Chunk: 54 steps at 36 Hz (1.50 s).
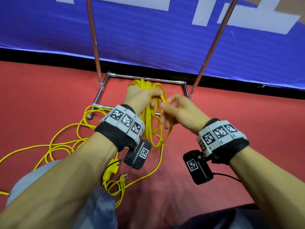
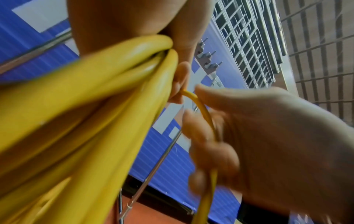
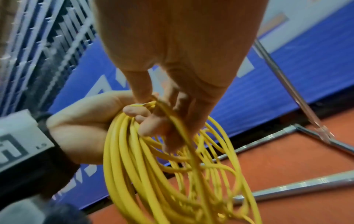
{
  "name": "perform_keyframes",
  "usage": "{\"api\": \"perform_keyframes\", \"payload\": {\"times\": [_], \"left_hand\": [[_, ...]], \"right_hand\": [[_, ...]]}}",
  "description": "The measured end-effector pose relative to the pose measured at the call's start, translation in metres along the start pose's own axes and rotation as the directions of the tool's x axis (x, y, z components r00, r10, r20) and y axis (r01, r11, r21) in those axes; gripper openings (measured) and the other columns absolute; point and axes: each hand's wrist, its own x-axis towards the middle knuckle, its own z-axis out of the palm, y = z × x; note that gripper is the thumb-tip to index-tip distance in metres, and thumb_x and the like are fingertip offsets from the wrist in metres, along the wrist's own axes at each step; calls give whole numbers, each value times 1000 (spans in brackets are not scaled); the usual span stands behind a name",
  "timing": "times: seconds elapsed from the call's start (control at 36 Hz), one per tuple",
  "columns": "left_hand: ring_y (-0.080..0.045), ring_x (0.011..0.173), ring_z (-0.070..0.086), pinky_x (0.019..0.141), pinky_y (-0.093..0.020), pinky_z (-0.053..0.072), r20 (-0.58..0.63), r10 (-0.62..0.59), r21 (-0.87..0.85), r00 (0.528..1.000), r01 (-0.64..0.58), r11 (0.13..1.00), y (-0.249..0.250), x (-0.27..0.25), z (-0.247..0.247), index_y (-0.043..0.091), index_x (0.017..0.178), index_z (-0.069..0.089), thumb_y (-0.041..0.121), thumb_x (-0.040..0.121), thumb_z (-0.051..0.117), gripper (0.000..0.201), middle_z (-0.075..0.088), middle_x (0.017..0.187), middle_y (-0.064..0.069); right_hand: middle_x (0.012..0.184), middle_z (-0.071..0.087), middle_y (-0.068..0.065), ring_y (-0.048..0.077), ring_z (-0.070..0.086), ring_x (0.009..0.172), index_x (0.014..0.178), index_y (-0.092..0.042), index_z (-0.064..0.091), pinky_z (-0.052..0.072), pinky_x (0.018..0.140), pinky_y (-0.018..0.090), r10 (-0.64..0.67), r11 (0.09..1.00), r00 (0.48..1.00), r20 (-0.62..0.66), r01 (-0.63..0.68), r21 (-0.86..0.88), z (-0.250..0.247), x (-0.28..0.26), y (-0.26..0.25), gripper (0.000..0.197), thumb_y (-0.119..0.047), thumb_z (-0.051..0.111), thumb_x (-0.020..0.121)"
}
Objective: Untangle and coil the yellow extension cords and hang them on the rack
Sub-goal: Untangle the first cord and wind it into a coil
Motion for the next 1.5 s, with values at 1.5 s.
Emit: {"api": "perform_keyframes", "payload": {"times": [1.5], "left_hand": [[-21, 41, 44, 50, -28, 39, 19, 74, -164, 997, -70, 984, -4, 15, -4, 0, 66, 63, 9, 81, 69, 18, 49, 44, -8]], "right_hand": [[71, 67, 12, 22, 58, 60, 86, -5, 59, 50, 65, 42, 55, 989, 974, 220, -22, -147, -5, -12, 19, 28, -22, 45, 102]]}}
